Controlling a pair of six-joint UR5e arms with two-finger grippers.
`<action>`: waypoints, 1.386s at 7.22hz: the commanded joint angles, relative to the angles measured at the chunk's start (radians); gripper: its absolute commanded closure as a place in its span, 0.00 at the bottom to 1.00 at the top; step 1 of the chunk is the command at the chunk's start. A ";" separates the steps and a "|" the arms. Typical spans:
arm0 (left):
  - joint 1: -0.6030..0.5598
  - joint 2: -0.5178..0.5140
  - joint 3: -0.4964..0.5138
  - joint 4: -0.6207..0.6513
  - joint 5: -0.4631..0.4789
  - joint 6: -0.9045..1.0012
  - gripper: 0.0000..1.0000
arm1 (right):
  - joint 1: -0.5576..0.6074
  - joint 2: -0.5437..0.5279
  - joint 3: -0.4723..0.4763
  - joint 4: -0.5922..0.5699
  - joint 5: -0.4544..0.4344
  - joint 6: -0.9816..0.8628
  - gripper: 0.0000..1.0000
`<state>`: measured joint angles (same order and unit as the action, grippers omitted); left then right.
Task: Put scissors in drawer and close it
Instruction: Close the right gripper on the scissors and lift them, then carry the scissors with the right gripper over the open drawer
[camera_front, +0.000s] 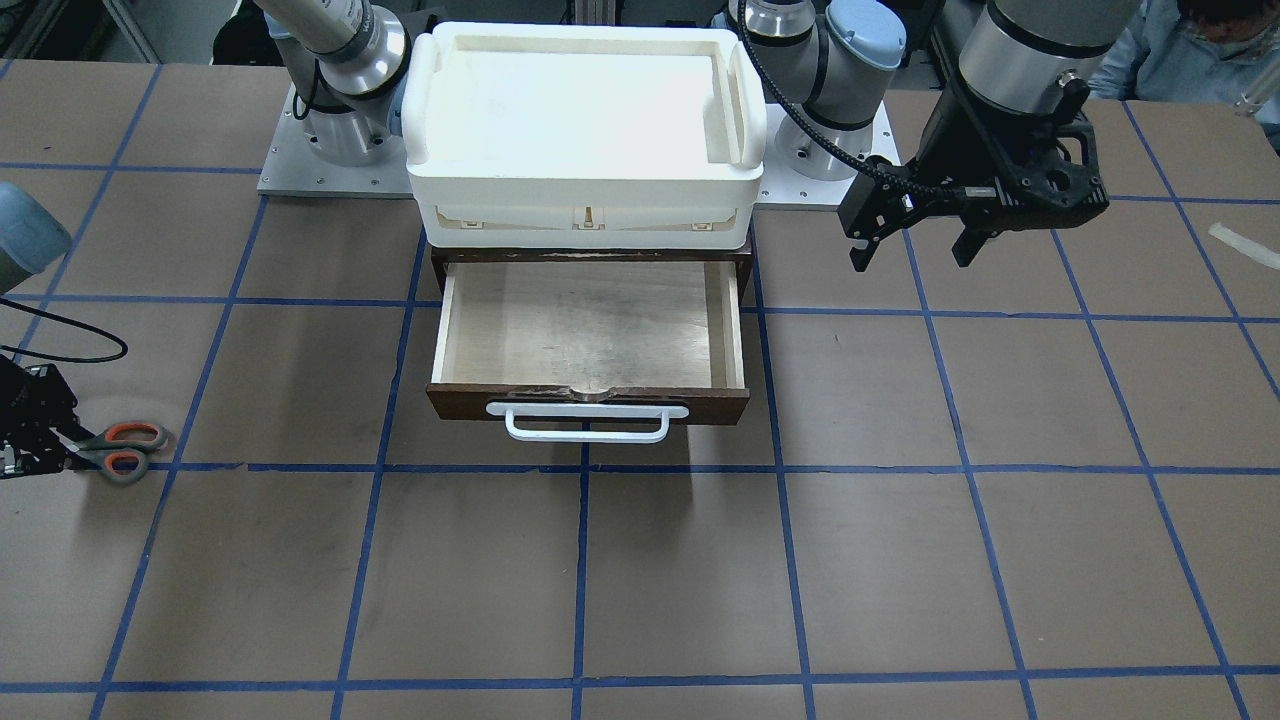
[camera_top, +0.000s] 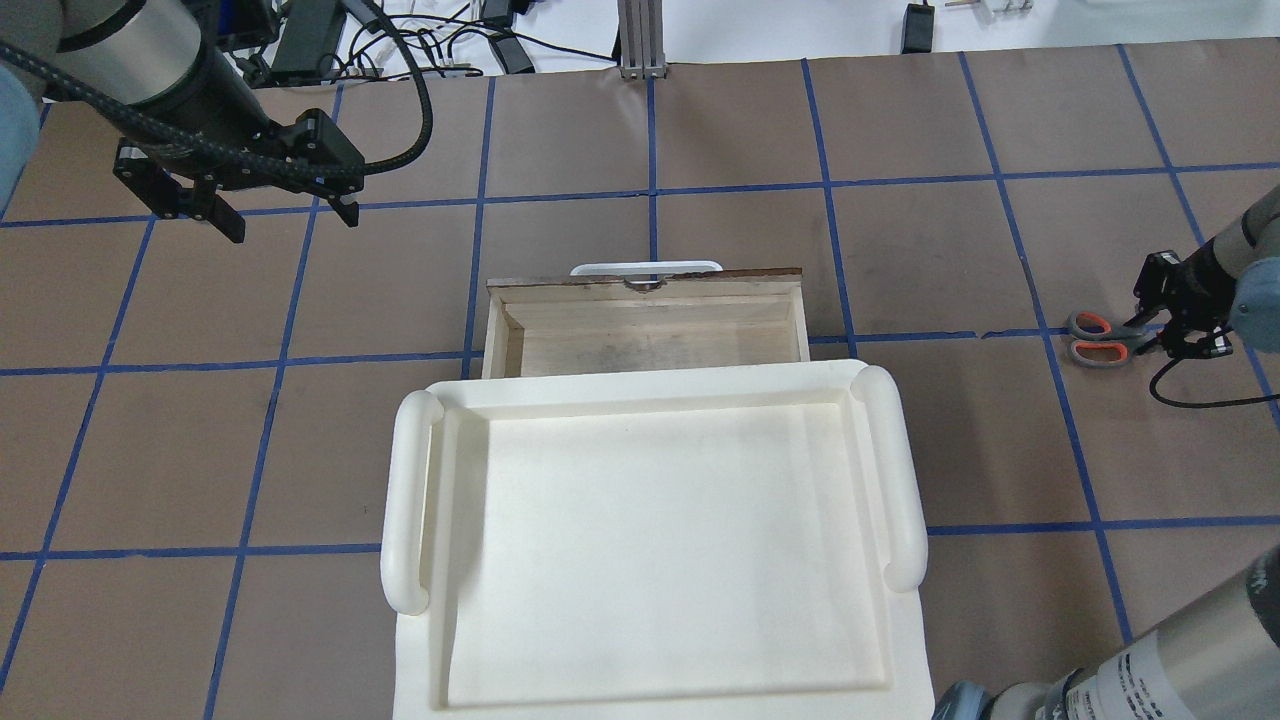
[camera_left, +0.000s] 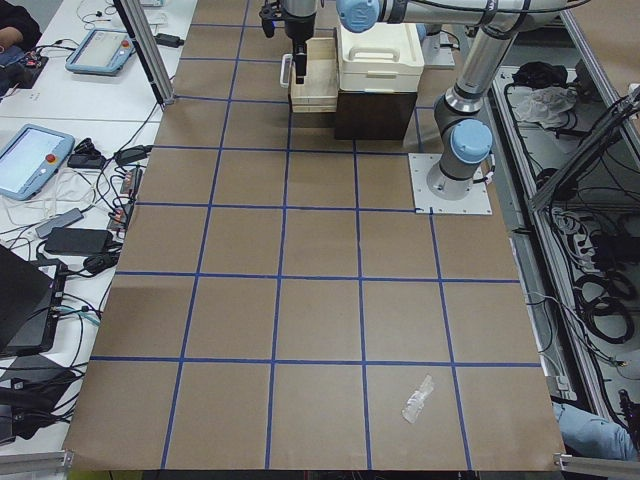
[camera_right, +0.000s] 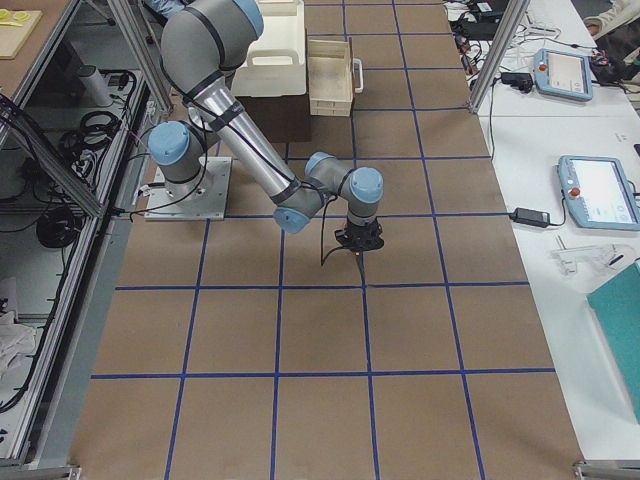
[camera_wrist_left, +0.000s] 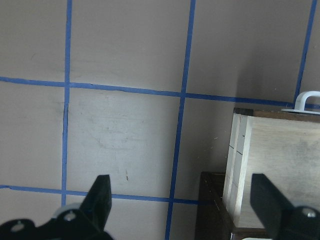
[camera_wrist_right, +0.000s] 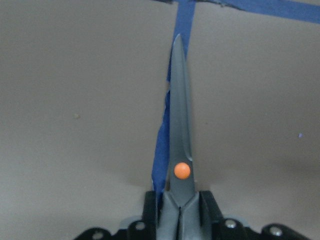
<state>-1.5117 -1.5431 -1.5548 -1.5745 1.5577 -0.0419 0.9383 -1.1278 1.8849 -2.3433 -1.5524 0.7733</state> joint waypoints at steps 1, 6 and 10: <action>-0.018 0.009 0.001 -0.036 0.002 -0.016 0.00 | 0.002 -0.015 -0.012 0.002 0.003 -0.003 0.81; -0.018 0.015 -0.014 -0.036 -0.007 -0.022 0.00 | 0.149 -0.188 -0.138 0.327 0.072 0.099 0.82; -0.018 0.017 -0.014 -0.038 -0.005 -0.022 0.00 | 0.440 -0.288 -0.257 0.497 0.049 0.353 0.85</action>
<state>-1.5294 -1.5275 -1.5692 -1.6111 1.5522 -0.0644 1.2847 -1.3990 1.6877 -1.9091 -1.4917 1.0226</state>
